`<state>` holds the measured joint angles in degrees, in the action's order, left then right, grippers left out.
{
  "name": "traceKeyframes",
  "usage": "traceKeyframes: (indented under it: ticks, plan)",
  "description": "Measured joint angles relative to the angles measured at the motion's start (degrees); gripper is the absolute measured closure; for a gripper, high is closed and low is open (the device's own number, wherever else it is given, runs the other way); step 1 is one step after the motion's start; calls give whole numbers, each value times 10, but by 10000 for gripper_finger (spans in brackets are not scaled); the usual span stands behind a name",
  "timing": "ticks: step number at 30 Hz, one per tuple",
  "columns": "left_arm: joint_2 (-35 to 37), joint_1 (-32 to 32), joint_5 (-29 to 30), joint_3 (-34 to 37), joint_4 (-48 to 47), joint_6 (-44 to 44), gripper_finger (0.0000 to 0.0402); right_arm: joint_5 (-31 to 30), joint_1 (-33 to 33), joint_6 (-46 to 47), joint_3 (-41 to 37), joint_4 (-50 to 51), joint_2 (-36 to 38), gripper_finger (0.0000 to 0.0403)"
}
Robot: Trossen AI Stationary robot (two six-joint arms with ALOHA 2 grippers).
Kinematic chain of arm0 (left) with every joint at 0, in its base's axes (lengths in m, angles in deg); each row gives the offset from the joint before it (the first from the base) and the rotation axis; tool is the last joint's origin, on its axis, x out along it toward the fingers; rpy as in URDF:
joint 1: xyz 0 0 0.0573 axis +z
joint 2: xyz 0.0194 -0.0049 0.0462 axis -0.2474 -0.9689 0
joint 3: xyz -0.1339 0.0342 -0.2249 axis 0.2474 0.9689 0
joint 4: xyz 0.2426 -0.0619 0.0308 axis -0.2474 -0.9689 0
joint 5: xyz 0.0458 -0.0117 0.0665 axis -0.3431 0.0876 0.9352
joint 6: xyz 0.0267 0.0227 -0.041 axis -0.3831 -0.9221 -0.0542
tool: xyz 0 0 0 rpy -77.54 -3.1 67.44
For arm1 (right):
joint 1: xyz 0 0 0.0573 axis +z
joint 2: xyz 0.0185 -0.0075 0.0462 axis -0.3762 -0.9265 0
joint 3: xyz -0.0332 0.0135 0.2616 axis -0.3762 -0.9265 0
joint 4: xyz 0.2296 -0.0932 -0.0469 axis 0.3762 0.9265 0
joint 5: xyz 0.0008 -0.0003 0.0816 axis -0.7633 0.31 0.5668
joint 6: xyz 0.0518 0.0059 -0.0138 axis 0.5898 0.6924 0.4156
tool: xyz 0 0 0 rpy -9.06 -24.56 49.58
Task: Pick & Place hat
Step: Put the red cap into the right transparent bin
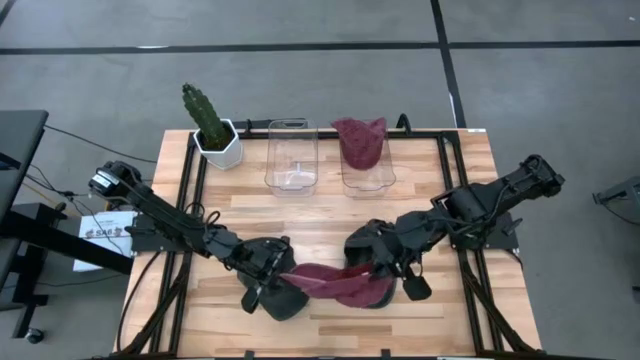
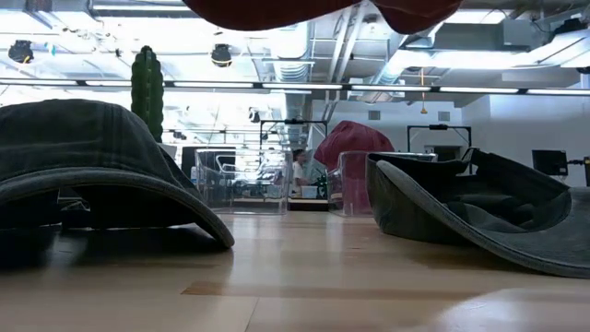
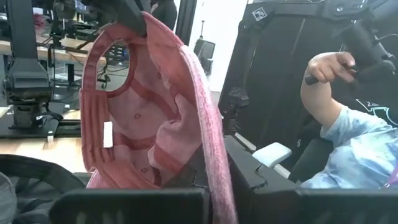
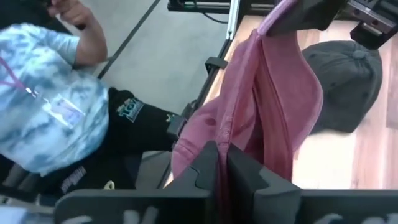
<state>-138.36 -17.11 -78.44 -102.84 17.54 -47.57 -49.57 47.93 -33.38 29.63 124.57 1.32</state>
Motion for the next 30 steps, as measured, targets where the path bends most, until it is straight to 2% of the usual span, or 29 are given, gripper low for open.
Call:
traceKeyframes:
  ticks: [3, 9, 13, 16, 19, 21, 23, 27, 30]
  plan:
    - [0, 0, -8, 1, -4, -3, 387, -8, -1, 17, 0, 3, 2, 364]
    - [0, 1, -1, 1, -3, -2, 387, -22, -4, 30, 0, 6, 2, 282]
    - [0, 1, 2, 1, 1, -2, 387, -46, -16, 17, 0, 53, 2, 234]
    - [0, 2, -9, 1, 12, -2, 387, -138, -34, 24, 0, 131, 1, 218]
    - [0, 2, -35, 1, 28, -2, 387, -271, -56, 44, -1, 208, 1, 216]
    - [0, 1, -39, 0, 36, -3, 387, -360, -71, 77, -1, 235, 1, 222]
    - [0, 2, -38, 0, 49, -8, 387, -423, -85, 118, -1, 243, 1, 230]
    - [0, 2, 5, 0, 82, -26, 387, -463, -99, 156, -1, 243, 1, 250]
    - [9, 2, 50, 0, 95, -33, 387, -499, -98, 180, -1, 283, 1, 269]
